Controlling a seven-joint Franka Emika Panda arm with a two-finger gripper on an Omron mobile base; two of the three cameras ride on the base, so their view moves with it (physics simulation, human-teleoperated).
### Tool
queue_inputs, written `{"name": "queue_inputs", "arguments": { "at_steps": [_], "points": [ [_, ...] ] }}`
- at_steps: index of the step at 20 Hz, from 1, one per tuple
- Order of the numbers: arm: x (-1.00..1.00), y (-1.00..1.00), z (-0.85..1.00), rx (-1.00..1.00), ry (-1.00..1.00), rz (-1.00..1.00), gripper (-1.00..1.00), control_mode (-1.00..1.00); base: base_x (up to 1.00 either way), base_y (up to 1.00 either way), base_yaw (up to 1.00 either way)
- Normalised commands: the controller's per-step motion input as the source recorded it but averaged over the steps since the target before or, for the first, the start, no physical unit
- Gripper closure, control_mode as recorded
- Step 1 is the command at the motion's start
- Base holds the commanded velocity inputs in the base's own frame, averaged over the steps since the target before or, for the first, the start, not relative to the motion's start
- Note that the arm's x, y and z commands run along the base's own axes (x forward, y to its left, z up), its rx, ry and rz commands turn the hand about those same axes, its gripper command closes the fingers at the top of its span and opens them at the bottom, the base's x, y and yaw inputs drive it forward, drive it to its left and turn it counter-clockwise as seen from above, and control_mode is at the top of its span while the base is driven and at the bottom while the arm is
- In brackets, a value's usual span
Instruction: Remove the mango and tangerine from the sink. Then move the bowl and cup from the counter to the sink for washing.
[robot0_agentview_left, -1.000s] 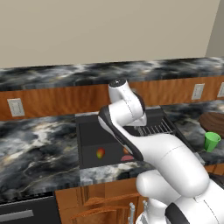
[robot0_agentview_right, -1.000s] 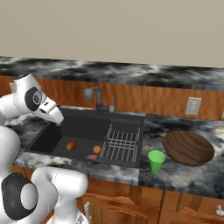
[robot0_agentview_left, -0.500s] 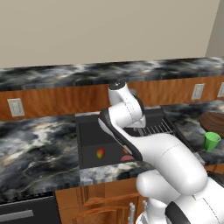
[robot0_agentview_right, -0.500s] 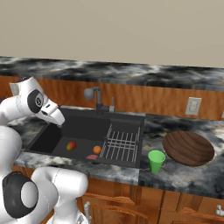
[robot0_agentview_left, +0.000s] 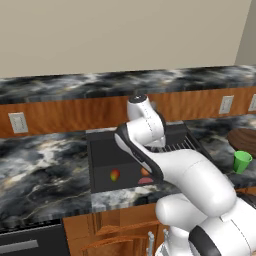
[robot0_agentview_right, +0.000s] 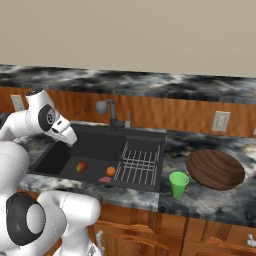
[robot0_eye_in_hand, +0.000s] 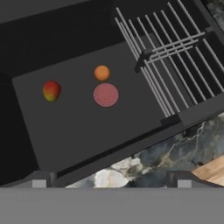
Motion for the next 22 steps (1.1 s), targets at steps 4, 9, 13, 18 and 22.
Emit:
{"name": "queue_inputs", "arguments": {
  "at_steps": [4, 9, 13, 18, 22],
  "points": [
    [0.13, 0.0, -0.12, 0.03, 0.0, 0.01, -1.0, -1.0, 0.0, 0.0, 0.0],
    [0.14, 0.0, -0.11, 0.01, 0.0, 0.01, -1.0, -1.0, 0.0, 0.0, 0.0],
    [0.12, 0.0, -0.13, 0.0, 0.0, 0.0, -1.0, -1.0, 0.0, 0.0, 0.0],
    [0.13, 0.0, -0.11, 0.0, 0.0, 0.0, -1.0, -1.0, 0.0, 0.0, 0.0],
    [0.12, 0.0, -0.1, 0.0, 0.0, 0.0, -1.0, -1.0, 0.0, 0.0, 0.0]
  ]
}}
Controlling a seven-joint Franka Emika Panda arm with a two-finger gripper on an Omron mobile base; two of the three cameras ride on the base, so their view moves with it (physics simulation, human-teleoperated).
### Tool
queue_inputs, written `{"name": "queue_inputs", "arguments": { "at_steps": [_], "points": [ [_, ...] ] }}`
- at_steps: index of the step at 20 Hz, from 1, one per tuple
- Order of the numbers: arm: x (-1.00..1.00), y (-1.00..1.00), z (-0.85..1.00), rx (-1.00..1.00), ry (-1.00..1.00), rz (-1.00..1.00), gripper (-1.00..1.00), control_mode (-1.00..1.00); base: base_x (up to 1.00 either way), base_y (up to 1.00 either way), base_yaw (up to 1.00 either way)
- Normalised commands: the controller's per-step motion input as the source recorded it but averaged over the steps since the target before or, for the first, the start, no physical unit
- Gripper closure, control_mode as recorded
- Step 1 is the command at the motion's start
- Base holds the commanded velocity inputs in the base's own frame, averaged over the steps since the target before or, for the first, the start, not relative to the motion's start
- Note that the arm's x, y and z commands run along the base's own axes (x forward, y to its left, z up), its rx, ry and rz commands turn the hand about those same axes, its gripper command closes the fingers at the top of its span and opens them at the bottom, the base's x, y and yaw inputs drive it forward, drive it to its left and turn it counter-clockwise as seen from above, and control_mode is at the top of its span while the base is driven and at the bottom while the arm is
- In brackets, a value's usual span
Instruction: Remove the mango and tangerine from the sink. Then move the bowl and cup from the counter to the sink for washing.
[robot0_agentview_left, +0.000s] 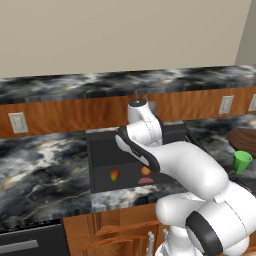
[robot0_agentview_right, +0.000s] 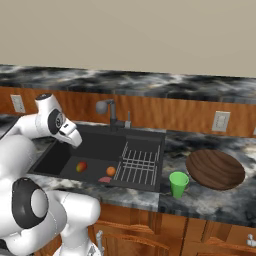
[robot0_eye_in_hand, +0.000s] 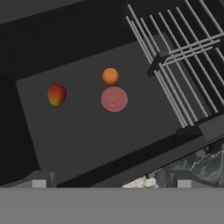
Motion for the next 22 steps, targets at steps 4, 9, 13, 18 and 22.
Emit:
{"name": "queue_inputs", "arguments": {
  "at_steps": [4, 9, 13, 18, 22],
  "points": [
    [0.1, 0.0, -0.12, 0.01, 0.0, 0.03, -1.0, -1.0, 0.0, 0.0, 0.0],
    [0.06, 0.0, -0.11, 0.0, 0.0, 0.1, -1.0, -1.0, 0.0, 0.0, 0.0],
    [0.06, 0.0, -0.11, 0.0, 0.0, 0.1, -1.0, -1.0, 0.0, 0.0, 0.0],
    [0.08, 0.0, -0.1, 0.0, 0.0, 0.06, -1.0, -1.0, 0.0, 0.0, 0.0],
    [0.08, 0.01, -0.13, 0.0, 0.0, 0.02, -1.0, -1.0, 0.0, 0.0, 0.0]
  ]
}}
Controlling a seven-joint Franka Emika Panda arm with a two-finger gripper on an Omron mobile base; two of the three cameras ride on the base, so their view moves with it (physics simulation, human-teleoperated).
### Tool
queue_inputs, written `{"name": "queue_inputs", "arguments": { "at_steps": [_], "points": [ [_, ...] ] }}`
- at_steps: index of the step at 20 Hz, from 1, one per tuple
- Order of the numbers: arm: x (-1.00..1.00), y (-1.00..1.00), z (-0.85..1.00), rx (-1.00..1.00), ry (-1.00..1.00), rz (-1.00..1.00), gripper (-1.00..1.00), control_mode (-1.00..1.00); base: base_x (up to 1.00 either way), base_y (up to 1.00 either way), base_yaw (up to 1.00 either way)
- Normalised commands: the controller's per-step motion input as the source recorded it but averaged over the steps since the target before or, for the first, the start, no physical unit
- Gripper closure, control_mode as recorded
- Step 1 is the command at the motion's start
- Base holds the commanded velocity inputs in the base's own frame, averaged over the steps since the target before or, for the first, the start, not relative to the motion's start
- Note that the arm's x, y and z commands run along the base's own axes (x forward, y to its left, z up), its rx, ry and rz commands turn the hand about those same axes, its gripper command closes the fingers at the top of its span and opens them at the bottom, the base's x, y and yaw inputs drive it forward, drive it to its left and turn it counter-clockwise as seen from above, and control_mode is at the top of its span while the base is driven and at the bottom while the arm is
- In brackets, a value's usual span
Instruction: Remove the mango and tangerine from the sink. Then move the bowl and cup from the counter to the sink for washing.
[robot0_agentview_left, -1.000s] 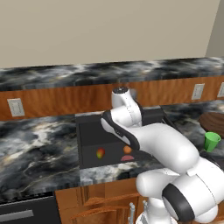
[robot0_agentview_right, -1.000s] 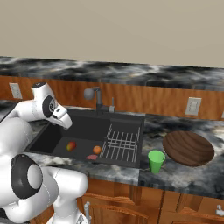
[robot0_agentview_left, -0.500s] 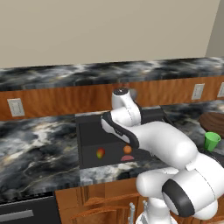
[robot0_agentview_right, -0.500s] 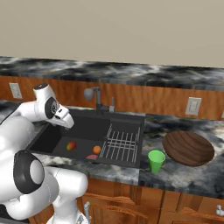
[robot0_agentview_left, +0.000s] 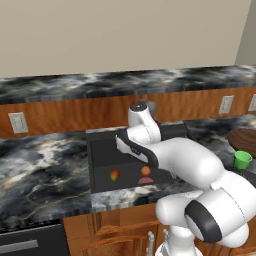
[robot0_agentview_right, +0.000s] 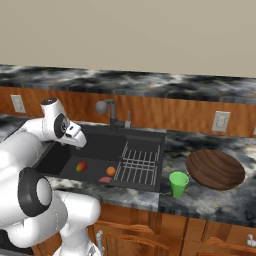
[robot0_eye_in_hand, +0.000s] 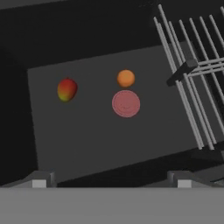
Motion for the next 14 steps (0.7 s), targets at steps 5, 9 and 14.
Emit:
{"name": "queue_inputs", "arguments": {
  "at_steps": [5, 9, 14],
  "points": [
    [0.1, 0.02, -0.13, 0.02, 0.0, 0.01, -1.0, -1.0, 0.0, 0.0, 0.0],
    [0.09, 0.01, -0.11, 0.04, 0.0, 0.03, -1.0, -1.0, 0.0, 0.0, 0.0],
    [0.08, 0.02, -0.13, 0.06, 0.0, 0.04, -1.0, -1.0, 0.0, 0.0, 0.0]
  ]
}}
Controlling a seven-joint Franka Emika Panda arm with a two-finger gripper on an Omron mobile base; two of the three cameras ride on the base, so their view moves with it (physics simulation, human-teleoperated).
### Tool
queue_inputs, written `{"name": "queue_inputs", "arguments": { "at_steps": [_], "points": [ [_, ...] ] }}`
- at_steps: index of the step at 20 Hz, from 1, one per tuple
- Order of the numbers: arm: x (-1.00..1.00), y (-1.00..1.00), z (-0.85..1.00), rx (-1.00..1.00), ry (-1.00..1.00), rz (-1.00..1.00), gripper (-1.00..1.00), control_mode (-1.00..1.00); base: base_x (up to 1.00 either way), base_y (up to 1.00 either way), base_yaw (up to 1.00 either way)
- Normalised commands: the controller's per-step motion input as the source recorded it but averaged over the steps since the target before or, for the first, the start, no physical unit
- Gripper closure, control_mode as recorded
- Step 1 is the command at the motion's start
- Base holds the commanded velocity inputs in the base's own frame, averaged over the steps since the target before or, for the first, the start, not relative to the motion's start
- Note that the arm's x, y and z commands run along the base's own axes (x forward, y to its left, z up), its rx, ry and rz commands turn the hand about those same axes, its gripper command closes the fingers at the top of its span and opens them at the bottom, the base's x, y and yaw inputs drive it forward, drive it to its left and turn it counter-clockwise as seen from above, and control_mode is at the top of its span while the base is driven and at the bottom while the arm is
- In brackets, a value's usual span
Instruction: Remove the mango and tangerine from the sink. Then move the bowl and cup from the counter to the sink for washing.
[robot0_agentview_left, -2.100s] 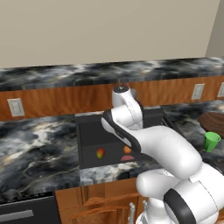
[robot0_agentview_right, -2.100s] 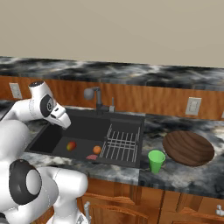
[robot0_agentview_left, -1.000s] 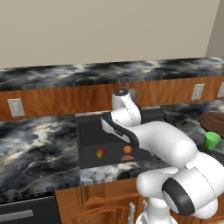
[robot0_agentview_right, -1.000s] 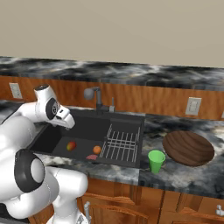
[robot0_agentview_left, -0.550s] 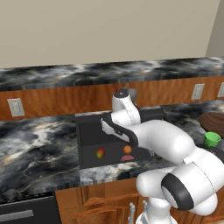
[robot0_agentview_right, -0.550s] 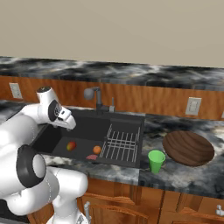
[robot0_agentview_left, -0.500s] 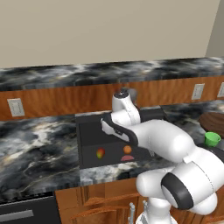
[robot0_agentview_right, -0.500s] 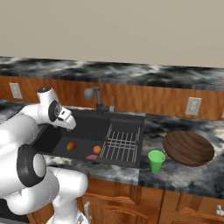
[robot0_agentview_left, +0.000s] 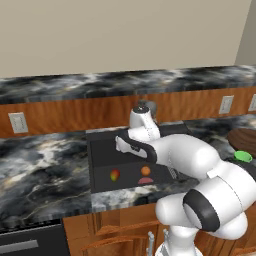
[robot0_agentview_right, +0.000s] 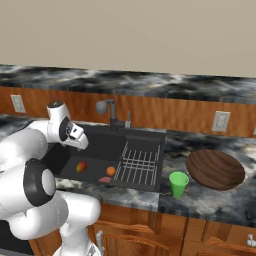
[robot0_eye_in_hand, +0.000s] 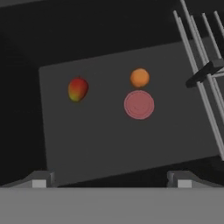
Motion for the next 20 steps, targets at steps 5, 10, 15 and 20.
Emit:
{"name": "queue_inputs", "arguments": {
  "at_steps": [5, 10, 15, 20],
  "points": [
    [0.06, 0.05, -0.16, 0.05, 0.0, 0.07, -1.0, -1.0, 0.0, 0.0, 0.0],
    [0.09, 0.05, -0.16, 0.04, 0.0, 0.08, -1.0, -1.0, 0.0, 0.0, 0.0],
    [0.15, 0.05, -0.14, 0.02, 0.0, 0.07, -1.0, -1.0, 0.0, 0.0, 0.0],
    [0.21, 0.05, -0.13, 0.01, 0.0, 0.05, -1.0, -1.0, 0.0, 0.0, 0.0]
  ]
}}
